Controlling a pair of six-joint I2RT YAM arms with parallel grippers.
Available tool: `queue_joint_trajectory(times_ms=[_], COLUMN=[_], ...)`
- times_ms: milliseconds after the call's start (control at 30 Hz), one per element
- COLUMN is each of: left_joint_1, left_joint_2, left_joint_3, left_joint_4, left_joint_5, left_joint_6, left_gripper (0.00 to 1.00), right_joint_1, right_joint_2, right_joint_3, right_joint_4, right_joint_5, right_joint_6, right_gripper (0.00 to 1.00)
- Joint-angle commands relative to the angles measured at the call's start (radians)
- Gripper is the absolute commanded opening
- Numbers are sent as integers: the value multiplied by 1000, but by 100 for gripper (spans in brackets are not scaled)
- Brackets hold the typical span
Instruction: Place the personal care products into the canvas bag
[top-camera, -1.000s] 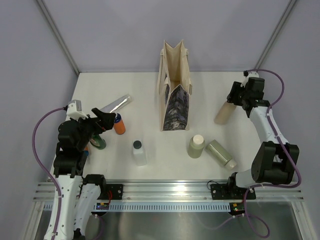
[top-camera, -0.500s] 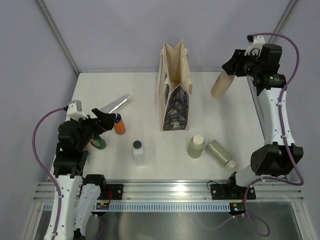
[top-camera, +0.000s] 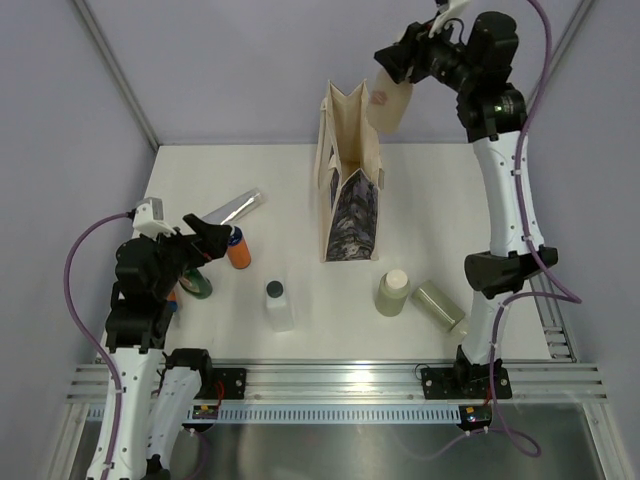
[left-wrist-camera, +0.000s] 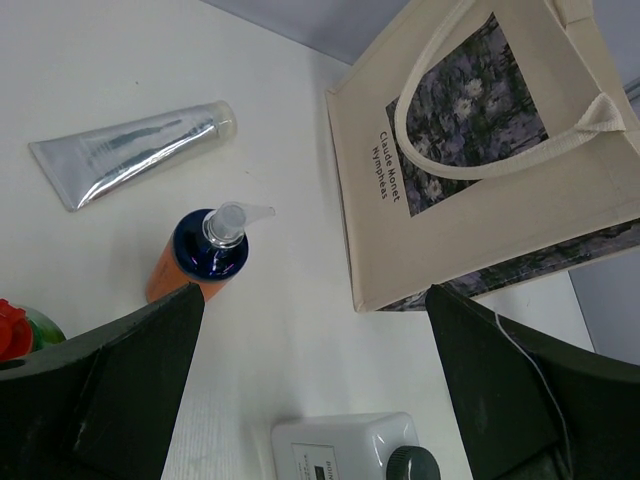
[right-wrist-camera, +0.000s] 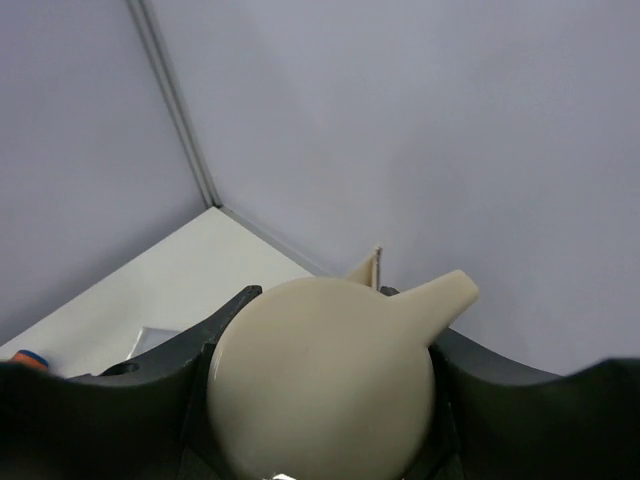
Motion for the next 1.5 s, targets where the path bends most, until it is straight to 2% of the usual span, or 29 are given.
queue_joint_trajectory(times_ms=[0,267,567,633,767,933,1000,1100,1133,1167,1267,1300,1333,1367,1400,1433,1467], left_joint_1=[1,1,1,1,1,1,1,0,-2,-3,-11,-13,-14,-17,-25,-31,-40], left_joint_2=[-3,-26,-6,-3,-3,-13,-10,0,3,7,8,11,16,19,20,22,26], left_joint_3=[55,64,63,63,49,37,32,38,43,49,66,69,74,74,75,75,77], left_joint_4=[4,-38,-26,-10,72,142,192,247,244,209,118,88,32,7,-18,-38,-76], left_joint_5=[9,-14,-1,38,206,332,430,530,544,548,542,538,533,526,518,509,493], left_joint_6=[-8,-6,-2,3,3,-20,-61,-137,-141,-138,-108,-89,-80,-72,-63,-62,-59], left_gripper=[99,99,99,99,99,99,99,99,99,99,99,99,99,99,99,99,99], right_joint_1=[80,117,133,139,142,142,142,142,144,144,144,144,142,142,144,142,142], right_joint_2=[51,129,181,192,218,308,338,345,345,356,376,379,379,378,375,373,365], right_joint_3=[103,74,-100,-142,-234,-165,-162,-213,-222,-225,-216,-213,-210,-208,-204,-199,-184], right_joint_4=[179,248,226,213,197,150,157,206,222,222,213,209,200,193,183,159,147], right_joint_5=[55,103,31,26,28,136,158,178,175,172,158,154,143,135,125,96,85], right_joint_6=[6,-15,-104,-152,-262,-321,-318,-305,-302,-301,-290,-290,-290,-290,-295,-299,-305], right_gripper=[0,0,0,0,0,0,1,15,16,17,34,41,61,72,79,90,96])
